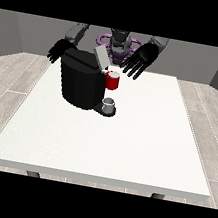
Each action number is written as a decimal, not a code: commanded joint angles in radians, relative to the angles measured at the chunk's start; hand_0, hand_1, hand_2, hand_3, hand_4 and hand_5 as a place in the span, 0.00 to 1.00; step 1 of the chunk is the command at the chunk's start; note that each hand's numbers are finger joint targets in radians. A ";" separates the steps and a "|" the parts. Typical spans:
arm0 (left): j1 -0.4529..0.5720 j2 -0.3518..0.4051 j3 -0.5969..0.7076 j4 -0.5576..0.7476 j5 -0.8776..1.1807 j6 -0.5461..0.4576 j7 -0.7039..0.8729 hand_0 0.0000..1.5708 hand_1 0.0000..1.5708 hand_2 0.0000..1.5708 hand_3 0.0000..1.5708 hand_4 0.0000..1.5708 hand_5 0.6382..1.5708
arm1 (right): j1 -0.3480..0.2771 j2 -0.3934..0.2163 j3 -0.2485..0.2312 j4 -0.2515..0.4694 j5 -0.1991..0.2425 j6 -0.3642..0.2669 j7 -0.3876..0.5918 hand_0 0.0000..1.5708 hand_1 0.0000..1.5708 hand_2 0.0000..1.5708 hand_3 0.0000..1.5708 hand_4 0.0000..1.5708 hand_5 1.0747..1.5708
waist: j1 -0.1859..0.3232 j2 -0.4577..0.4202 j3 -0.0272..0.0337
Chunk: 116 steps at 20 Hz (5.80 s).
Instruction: Insert the coffee pod into the coffee machine and close the lid
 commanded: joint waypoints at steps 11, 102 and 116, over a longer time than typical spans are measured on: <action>0.189 -0.203 0.272 -0.029 0.339 -0.005 -0.014 0.00 0.00 0.00 0.00 0.17 1.00 | 0.142 -0.031 -0.056 0.040 -0.025 -0.003 0.000 0.00 0.00 0.00 0.00 0.27 1.00 | 0.137 -0.239 -0.0024; 0.866 -0.287 0.106 -0.746 0.802 0.004 0.041 0.00 0.00 0.00 0.00 0.00 1.00 | -0.458 -0.083 0.085 0.328 0.190 0.231 -0.031 0.00 0.00 0.00 0.00 0.08 1.00 | 0.366 -0.103 -0.0001; 0.942 -0.348 0.081 -0.681 0.772 0.069 -0.050 0.00 0.00 0.00 0.00 0.12 1.00 | -0.355 0.050 0.200 0.190 0.076 0.261 -0.051 0.00 0.00 0.00 0.00 0.18 1.00 | 0.274 -0.217 -0.0003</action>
